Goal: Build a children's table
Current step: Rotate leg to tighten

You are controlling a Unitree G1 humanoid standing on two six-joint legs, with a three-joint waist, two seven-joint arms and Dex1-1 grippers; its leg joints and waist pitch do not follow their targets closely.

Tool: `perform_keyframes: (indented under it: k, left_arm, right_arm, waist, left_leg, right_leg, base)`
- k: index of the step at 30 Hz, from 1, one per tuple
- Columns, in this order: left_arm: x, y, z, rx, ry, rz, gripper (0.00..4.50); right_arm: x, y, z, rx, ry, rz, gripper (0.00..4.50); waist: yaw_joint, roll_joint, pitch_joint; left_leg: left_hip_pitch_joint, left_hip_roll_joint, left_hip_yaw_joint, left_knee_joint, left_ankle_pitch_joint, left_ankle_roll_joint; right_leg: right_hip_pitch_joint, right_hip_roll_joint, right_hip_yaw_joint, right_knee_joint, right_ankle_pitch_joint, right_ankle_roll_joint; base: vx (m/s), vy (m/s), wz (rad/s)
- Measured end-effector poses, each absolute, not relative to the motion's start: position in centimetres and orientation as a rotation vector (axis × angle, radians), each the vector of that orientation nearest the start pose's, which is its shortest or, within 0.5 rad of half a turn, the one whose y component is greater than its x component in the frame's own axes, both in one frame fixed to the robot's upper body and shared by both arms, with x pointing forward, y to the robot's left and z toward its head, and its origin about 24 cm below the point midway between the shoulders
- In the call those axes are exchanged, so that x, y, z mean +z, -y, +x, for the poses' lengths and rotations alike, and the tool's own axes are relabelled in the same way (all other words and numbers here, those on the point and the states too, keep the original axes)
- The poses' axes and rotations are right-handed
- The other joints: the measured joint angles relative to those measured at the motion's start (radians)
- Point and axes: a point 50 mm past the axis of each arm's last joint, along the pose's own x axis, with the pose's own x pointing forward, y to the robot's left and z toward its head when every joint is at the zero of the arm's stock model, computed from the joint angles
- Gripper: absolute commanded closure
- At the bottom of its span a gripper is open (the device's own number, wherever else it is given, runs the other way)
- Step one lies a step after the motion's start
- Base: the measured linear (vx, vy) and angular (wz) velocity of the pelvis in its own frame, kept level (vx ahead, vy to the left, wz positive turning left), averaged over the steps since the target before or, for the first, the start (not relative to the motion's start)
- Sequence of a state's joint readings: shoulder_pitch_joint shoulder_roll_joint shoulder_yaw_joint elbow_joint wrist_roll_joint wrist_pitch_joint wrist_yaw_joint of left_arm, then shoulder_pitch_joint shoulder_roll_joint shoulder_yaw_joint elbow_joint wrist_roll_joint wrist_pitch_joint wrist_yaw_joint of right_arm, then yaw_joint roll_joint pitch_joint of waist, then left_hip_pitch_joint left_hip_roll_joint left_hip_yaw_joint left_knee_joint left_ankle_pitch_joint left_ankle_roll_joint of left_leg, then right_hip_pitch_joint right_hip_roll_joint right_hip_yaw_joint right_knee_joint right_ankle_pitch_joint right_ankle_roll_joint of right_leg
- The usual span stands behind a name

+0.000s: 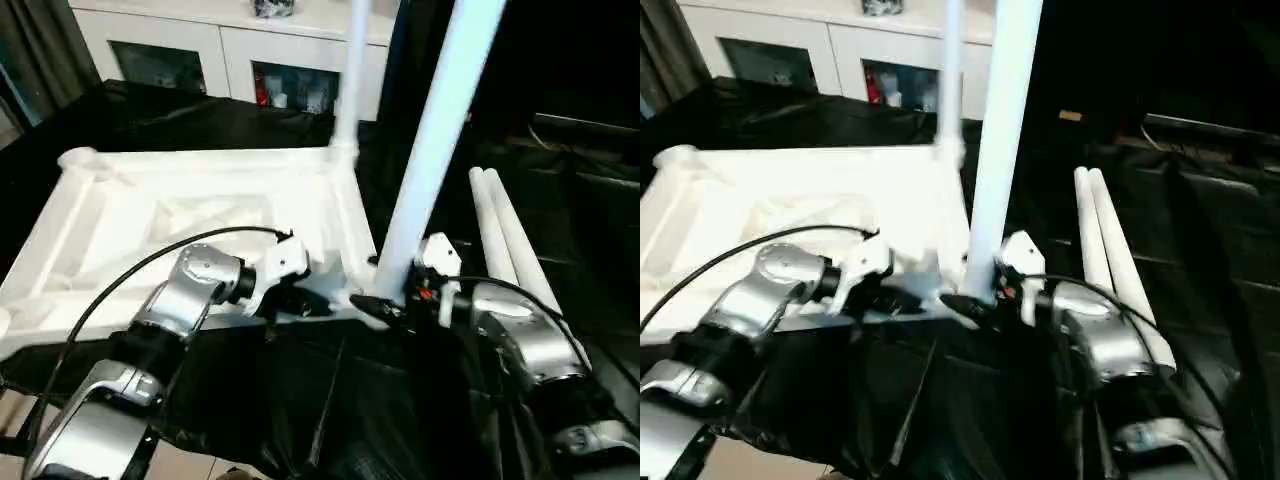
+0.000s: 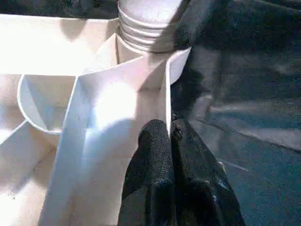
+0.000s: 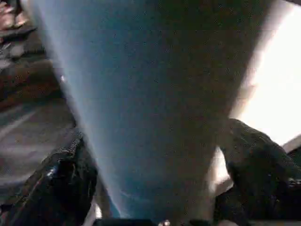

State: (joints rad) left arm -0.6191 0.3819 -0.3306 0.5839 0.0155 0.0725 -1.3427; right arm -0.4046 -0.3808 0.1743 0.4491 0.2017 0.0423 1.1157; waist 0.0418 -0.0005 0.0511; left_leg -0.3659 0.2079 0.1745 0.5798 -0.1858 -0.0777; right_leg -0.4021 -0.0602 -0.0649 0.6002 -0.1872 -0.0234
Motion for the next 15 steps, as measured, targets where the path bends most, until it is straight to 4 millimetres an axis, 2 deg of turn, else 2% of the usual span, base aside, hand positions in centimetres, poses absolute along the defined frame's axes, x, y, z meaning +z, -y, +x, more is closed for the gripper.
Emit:
perform_keyframes:
  k: [2, 3, 7, 8, 15]
  left_arm:
    - [5.8, -12.83, 31.09, -1.507, -0.464, 0.442, 4.5]
    - [5.89, -12.89, 31.01, -1.518, -0.462, 0.448, 4.5]
    - [5.77, -13.0, 30.82, -1.527, -0.464, 0.448, 4.5]
    - [5.76, -13.05, 30.78, -1.529, -0.466, 0.448, 4.5]
    - [5.63, -13.04, 30.76, -1.514, -0.49, 0.425, 4.5]
  right_arm:
    - [4.49, 15.09, 29.14, 1.226, -0.26, -0.153, 0.92]
    - [4.28, 15.19, 28.93, 1.242, -0.28, -0.156, 1.14]
    - [4.31, 15.12, 28.71, 1.274, -0.294, -0.166, 1.43]
    - [4.31, 15.08, 28.65, 1.28, -0.298, -0.164, 1.65]
    - [4.07, 14.6, 28.53, 1.25, -0.312, -0.117, 1.8]
  waist:
    - [-0.001, 0.0, 0.0]
    - [-0.001, 0.0, 0.0]
    - [-0.001, 0.0, 0.0]
    - [-0.001, 0.0, 0.0]
    - [0.0, -0.002, -0.001]
  left_leg:
    - [0.0, 0.0, 0.0, 0.001, 0.0, 0.0]
    - [0.0, 0.0, 0.0, 0.001, 0.0, 0.0]
    - [0.0, 0.0, 0.0, 0.002, 0.0, 0.0]
    - [0.0, 0.0, 0.0, 0.002, 0.0, 0.0]
    - [0.0, 0.0, 0.0, 0.003, 0.0, 0.001]
  right_leg:
    - [0.0, 0.0, 0.0, 0.0, 0.0, 0.0]
    - [0.0, 0.0, 0.0, 0.0, 0.0, 0.0]
    - [0.0, 0.0, 0.0, 0.001, 0.0, 0.0]
    - [0.0, 0.0, 0.0, 0.001, 0.0, 0.0]
    - [0.001, 0.0, 0.0, 0.003, 0.0, 0.0]
  base:
    - [0.0, 0.0, 0.0]
    - [0.0, 0.0, 0.0]
    - [0.0, 0.0, 0.0]
    - [0.0, 0.0, 0.0]
    - [0.0, 0.0, 0.0]
